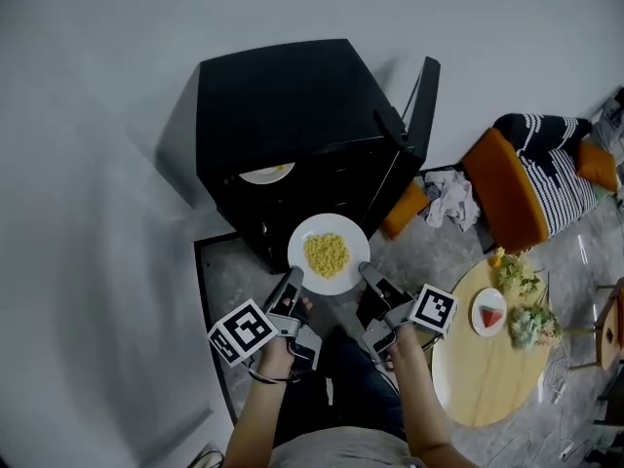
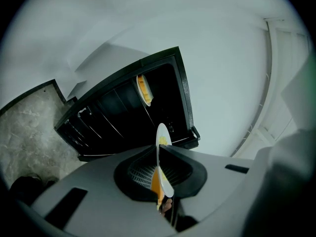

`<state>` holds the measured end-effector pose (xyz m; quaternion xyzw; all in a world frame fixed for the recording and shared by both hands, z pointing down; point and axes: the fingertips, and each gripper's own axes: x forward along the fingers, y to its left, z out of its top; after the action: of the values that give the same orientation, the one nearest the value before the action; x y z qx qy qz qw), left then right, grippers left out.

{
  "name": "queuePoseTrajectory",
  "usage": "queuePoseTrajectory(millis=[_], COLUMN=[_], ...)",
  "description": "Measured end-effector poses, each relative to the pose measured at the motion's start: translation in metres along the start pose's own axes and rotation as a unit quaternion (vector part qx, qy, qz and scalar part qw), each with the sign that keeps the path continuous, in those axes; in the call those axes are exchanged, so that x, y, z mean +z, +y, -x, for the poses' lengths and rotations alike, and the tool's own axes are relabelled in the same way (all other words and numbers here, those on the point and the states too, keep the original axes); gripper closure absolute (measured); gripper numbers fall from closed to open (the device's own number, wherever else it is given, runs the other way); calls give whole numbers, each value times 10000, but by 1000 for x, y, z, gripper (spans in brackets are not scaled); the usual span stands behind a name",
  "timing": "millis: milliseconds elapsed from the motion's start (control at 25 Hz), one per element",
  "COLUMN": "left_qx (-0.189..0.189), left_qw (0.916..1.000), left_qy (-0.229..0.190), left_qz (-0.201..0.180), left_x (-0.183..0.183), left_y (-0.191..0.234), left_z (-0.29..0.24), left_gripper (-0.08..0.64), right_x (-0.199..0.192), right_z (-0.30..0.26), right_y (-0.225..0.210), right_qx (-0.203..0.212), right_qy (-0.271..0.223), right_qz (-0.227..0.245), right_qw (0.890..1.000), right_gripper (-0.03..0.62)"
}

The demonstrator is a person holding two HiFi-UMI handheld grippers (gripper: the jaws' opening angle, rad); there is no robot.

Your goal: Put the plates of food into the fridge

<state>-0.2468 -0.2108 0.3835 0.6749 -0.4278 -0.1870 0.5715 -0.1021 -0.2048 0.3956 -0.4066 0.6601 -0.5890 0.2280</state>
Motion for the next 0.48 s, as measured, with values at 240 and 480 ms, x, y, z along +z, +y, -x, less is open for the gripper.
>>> queuePoseTrajectory(millis=[240,480], left_qx=[109,209], left_qw=[9996,9993], left_qy=[-219,-303], left_qz=[143,112], left_x=[23,39], left_y=[11,7], left_z=[-30,-69], left_gripper=[538,538], right_x=[23,59], right_z=[-40,-69], right_y=[-1,-6], right_qx=[-26,-52], right_qy=[185,235], right_qz=[33,26], right_qw=[9998,9997], right_gripper=[572,572])
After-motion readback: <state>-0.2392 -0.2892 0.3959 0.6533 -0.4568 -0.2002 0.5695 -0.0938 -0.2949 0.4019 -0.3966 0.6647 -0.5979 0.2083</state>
